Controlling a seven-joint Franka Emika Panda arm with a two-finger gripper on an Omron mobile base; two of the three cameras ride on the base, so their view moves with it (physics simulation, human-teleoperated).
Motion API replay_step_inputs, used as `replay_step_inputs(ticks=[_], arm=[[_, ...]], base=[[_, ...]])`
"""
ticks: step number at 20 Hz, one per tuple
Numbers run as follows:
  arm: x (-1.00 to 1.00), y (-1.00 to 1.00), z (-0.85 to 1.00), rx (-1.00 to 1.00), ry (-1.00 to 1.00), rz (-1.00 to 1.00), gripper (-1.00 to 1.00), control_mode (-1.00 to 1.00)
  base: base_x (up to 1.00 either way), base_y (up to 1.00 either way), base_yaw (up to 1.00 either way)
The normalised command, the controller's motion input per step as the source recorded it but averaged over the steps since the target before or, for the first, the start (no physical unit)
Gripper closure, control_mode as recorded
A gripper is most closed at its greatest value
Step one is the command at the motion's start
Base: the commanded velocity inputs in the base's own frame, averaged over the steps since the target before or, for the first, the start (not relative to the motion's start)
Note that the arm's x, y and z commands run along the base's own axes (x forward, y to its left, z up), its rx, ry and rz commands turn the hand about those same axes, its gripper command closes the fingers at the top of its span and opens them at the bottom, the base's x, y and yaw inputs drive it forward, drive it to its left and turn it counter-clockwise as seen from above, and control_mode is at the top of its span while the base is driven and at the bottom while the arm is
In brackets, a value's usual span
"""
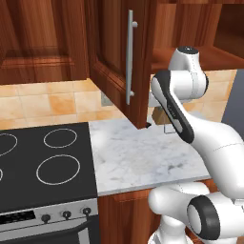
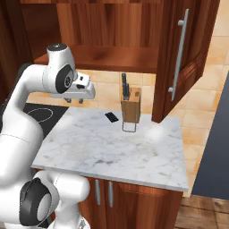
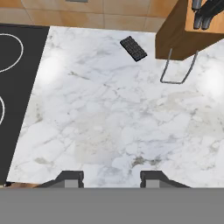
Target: Close all open cabinet doors.
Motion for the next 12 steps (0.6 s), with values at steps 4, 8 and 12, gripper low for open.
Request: replay_step_inputs(ticks=[4, 8, 12], arm=[[-0.01, 0.0, 0.0, 0.0, 0.0, 0.0, -1.0, 1.0], [0.0, 0.0, 0.0, 0.0, 0.0, 0.0, -1.0, 1.0], [0.0, 0.0, 0.0, 0.0, 0.0, 0.0, -1.0, 1.0]], base=[[-0.08, -0.02, -0.01], [-0.14, -0.27, -0.01], [-0.22, -0.62, 0.0]])
